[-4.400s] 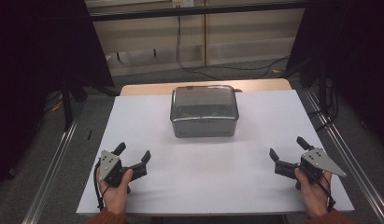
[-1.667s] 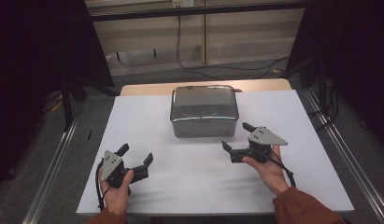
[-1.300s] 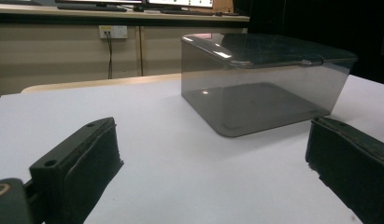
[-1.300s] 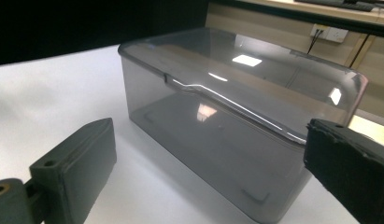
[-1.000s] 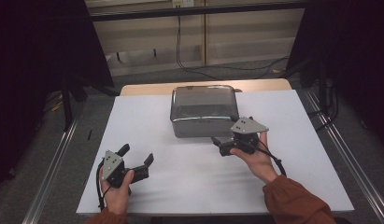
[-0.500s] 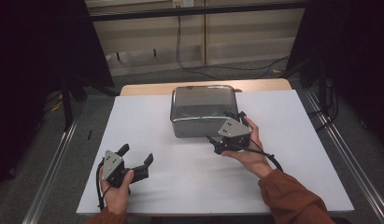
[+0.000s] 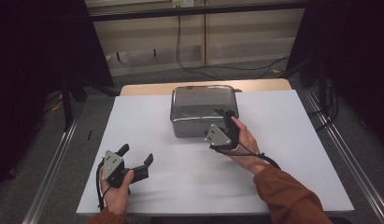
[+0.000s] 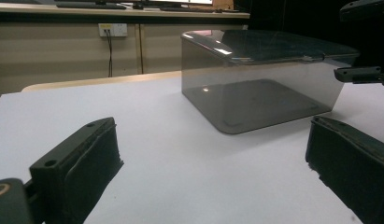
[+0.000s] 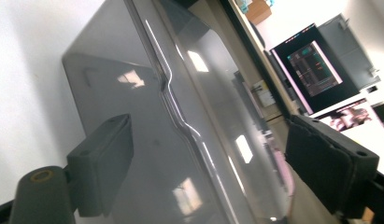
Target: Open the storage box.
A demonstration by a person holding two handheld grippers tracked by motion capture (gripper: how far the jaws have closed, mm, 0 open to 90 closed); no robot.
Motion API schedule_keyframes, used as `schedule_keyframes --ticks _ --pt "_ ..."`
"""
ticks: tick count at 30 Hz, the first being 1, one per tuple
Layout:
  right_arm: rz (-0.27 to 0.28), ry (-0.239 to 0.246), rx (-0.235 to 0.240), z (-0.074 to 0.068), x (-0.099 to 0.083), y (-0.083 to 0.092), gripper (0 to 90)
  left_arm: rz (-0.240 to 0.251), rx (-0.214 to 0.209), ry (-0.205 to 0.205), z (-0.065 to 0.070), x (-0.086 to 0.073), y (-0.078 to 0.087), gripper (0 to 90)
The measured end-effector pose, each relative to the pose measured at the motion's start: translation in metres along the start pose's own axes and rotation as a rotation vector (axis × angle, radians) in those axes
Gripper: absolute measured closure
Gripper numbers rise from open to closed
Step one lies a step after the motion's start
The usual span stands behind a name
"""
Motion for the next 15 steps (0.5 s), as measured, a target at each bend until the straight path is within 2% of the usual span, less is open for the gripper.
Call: schedule_keyframes --ticks 2,6,15 --pt "-0.003 0.022 -0.008 0.000 0.001 -0.002 16.9 0.002 -0.002 0.000 0.001 0.000 0.000 2.7" --pt "-0.032 0.095 -0.034 -0.002 0.002 -0.004 19.8 0.000 0.000 -0.005 0.000 0.000 0.000 2.7" --pt "-0.064 0.178 -0.051 -0.007 0.000 -0.012 27.0 0.000 -0.007 -0.008 0.001 0.000 0.000 2.7"
Point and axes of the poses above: each handheld gripper's, and its own axes: y roughly backward along the jaws, x roughly out of its top, z roughly to its right, the point moved 9 cm from there along -y, roughly forward along the jaws, and after that the axes turned 15 degrees about x, right-handed, at the moved point
